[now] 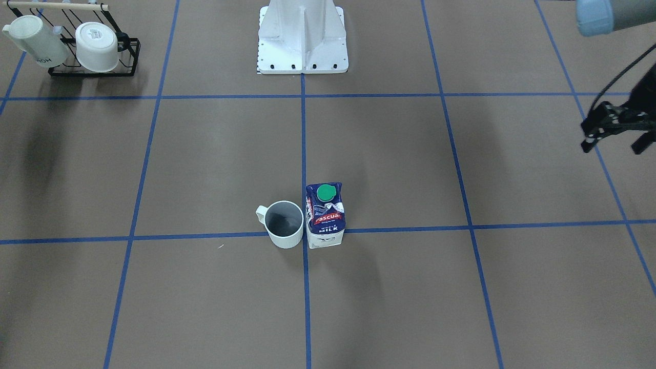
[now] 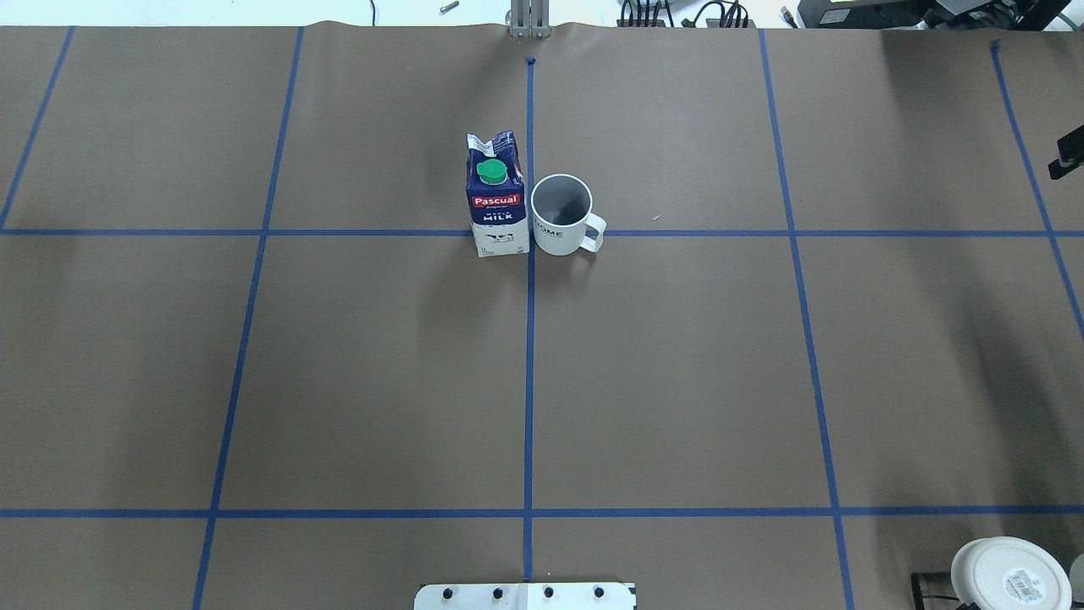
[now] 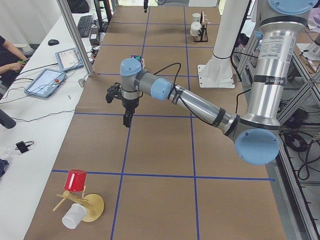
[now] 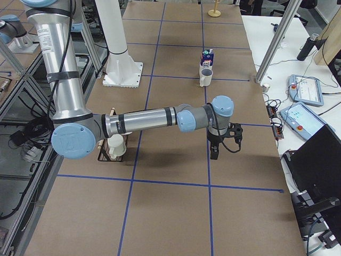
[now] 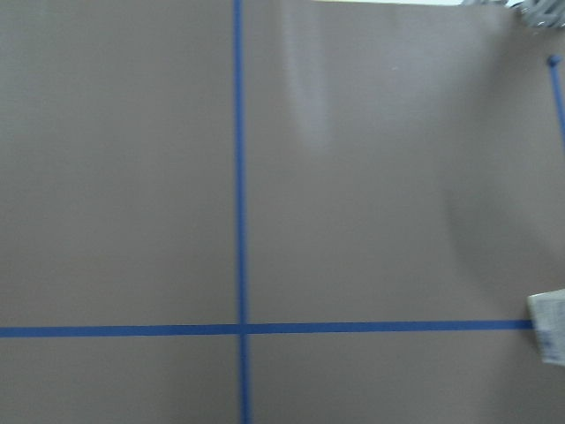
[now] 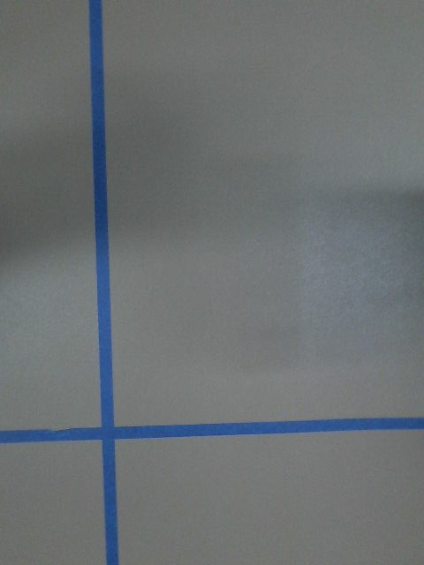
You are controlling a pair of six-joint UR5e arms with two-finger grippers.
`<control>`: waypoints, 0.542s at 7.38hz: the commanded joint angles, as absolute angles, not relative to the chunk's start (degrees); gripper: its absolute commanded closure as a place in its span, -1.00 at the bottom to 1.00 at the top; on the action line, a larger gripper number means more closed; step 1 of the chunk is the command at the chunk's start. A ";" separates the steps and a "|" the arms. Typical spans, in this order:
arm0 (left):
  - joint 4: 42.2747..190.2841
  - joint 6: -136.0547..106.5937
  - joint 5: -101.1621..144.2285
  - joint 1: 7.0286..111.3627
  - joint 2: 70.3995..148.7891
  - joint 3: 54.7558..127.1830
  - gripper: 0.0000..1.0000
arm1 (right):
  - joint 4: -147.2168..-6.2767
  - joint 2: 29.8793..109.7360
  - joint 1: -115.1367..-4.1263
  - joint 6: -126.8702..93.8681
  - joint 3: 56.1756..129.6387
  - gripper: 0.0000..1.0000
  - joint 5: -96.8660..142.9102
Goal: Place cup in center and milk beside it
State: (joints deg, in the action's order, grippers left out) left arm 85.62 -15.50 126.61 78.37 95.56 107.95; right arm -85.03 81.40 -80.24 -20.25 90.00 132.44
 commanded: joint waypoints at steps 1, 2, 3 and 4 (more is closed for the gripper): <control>85.87 -10.46 126.82 86.01 93.60 101.97 -0.96 | -84.64 85.23 -84.44 -19.00 88.86 -1.00 139.28; 86.04 -10.46 126.91 86.83 93.08 100.65 -0.96 | -84.73 86.91 -86.12 -15.94 88.94 -1.00 139.57; 86.04 -10.37 126.83 88.23 92.99 98.37 -0.96 | -84.73 88.32 -86.31 -12.78 88.86 -1.00 139.57; 86.31 -10.37 126.83 88.59 92.90 95.83 -0.96 | -84.47 89.55 -86.40 -12.66 88.86 -1.00 139.40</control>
